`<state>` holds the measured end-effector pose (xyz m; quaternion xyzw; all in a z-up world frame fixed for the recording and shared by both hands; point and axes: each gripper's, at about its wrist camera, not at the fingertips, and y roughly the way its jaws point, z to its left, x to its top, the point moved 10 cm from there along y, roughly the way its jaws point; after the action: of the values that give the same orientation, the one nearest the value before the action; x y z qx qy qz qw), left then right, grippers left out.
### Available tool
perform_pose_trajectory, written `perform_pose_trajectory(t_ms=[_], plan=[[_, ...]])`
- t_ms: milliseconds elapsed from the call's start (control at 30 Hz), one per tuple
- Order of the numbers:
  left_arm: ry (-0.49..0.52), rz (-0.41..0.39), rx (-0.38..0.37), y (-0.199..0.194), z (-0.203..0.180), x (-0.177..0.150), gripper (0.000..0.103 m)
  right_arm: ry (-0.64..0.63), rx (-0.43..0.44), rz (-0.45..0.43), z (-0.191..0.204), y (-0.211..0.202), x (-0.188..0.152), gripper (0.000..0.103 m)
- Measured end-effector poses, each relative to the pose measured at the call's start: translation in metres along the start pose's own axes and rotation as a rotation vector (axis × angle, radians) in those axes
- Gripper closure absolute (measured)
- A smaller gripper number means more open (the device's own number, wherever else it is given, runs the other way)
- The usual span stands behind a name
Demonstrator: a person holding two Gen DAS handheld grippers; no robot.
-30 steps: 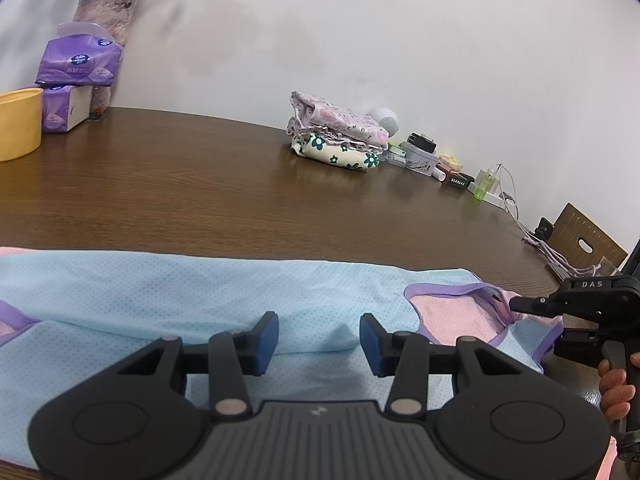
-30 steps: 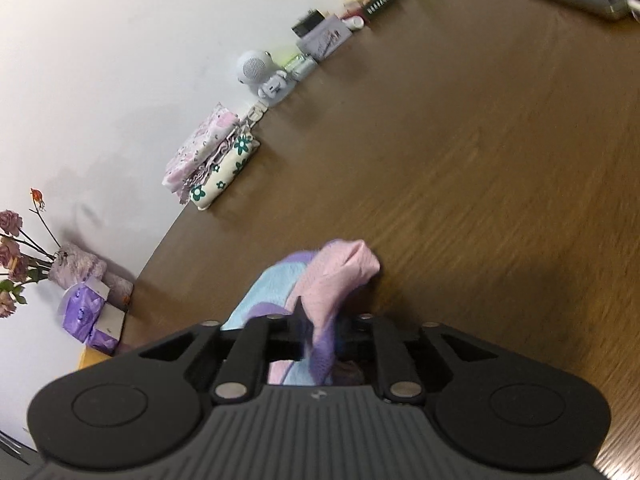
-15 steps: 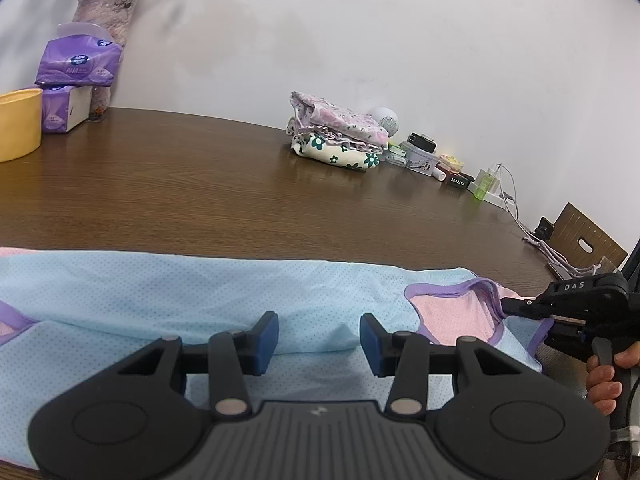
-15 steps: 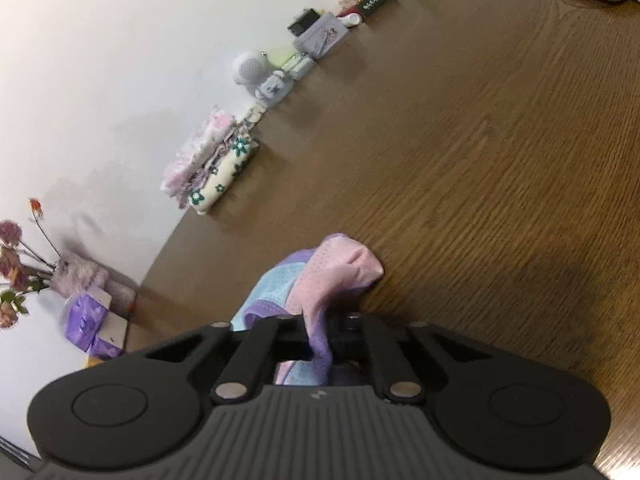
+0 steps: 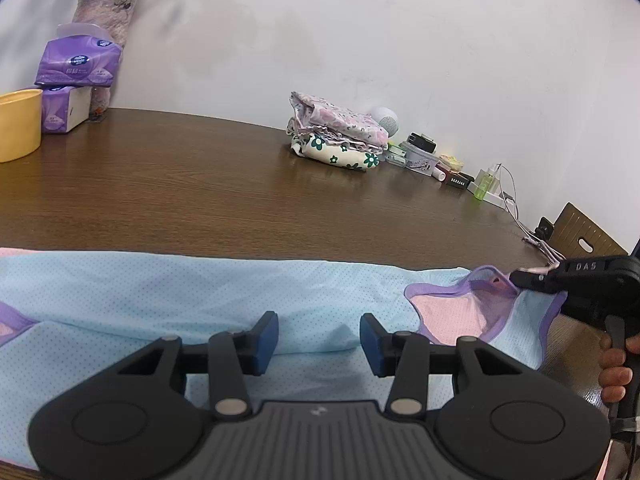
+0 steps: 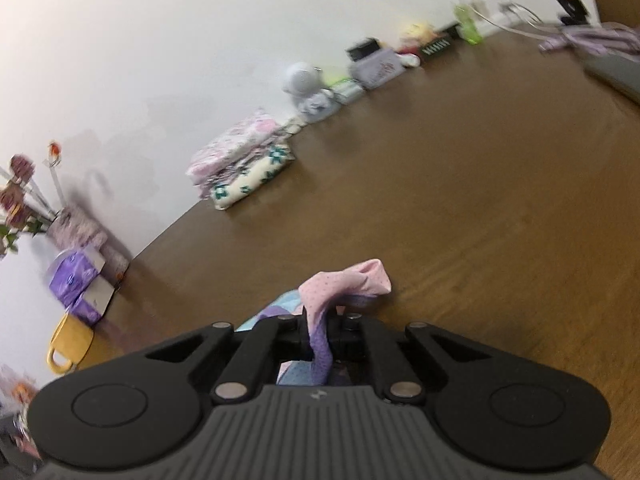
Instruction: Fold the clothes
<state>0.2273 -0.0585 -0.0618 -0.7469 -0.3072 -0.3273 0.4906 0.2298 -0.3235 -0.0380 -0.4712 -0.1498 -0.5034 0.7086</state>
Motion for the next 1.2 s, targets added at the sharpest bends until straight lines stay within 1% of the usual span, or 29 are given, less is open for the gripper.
perform_pose_trajectory(t_ms=[167,367,600,733,933,1100,1200], plan=[[-0.003,0.001,-0.001,0.0,0.0,0.001,0.059,-0.098,0.016,-0.004,0.022,-0.002,0.007,0.102],[-0.005,0.0,-0.004,-0.001,0.0,0.0,0.059,-0.173,0.019,-0.003,0.033,-0.005,0.011,0.102],[-0.006,-0.009,-0.01,-0.004,0.0,0.002,0.059,-0.328,0.048,-0.004,0.065,-0.011,0.008,0.102],[-0.006,-0.02,-0.012,-0.007,0.001,0.004,0.059,-0.432,0.055,0.017,0.085,-0.009,0.001,0.102],[-0.012,-0.033,-0.011,-0.012,0.004,0.005,0.059,-0.511,0.067,0.038,0.101,-0.008,-0.011,0.102],[-0.009,-0.041,-0.009,-0.016,0.007,0.007,0.06,-0.645,0.096,0.05,0.127,-0.01,-0.026,0.102],[-0.006,-0.043,-0.002,-0.019,0.01,0.007,0.06,-0.723,0.126,0.081,0.146,-0.007,-0.038,0.102]])
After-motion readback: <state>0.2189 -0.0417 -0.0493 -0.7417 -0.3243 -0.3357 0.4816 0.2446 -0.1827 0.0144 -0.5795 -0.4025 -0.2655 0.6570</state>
